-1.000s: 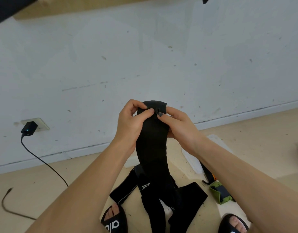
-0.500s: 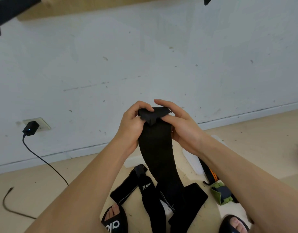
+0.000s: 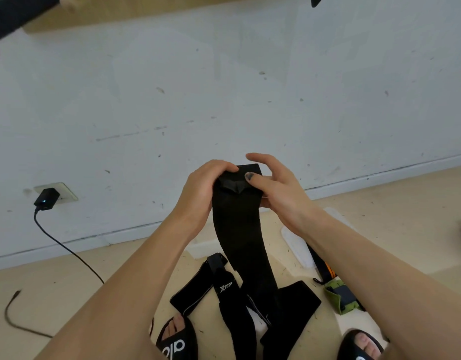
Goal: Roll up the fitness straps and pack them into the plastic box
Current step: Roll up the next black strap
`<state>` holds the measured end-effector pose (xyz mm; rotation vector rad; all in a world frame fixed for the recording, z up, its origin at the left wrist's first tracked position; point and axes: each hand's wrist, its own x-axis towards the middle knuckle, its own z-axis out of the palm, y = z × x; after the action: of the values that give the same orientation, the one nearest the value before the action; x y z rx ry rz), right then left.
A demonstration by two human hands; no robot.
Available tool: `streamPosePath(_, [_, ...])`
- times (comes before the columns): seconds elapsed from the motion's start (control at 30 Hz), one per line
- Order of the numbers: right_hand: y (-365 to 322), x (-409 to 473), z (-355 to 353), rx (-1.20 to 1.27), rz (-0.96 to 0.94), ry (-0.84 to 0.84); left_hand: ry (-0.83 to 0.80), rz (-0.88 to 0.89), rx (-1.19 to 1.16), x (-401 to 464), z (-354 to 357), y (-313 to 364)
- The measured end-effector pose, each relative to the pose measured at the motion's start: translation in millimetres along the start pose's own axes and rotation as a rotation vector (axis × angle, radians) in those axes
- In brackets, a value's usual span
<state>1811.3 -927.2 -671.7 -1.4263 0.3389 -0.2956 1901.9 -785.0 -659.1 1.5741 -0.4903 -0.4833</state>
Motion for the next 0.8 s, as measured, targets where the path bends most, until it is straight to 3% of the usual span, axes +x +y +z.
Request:
streamPosePath(0.13, [0.5,0.0,-0.4,-0.062,-0.036,0.036,-0.002,-0.068,0.091,4.4,-1.4,-8.0])
streamPosePath(0.33, [-1.4,-0.1,-3.7,-0.150,-0.085,-0.034,-0.021,0.114,0.225,0.6,-2.1,-4.6])
streamPosePath(0.57, [-5.9,-2.0,-2.8,-0.008,0.035,-0.139,-0.017,0.233,0.270,2.4,-3.3,-5.2])
streamPosePath(0.7, [-2.0,0.9,-4.4,0.018,-0.009,-0.070,-0.046,0.176,0.201,3.1,-2.3,-5.8])
streamPosePath(0.8, [-1.5,2.4,-5.2,0.026,-0.043,-0.039,-0.084,0.061,-0.026,3.4,-3.3,-2.0])
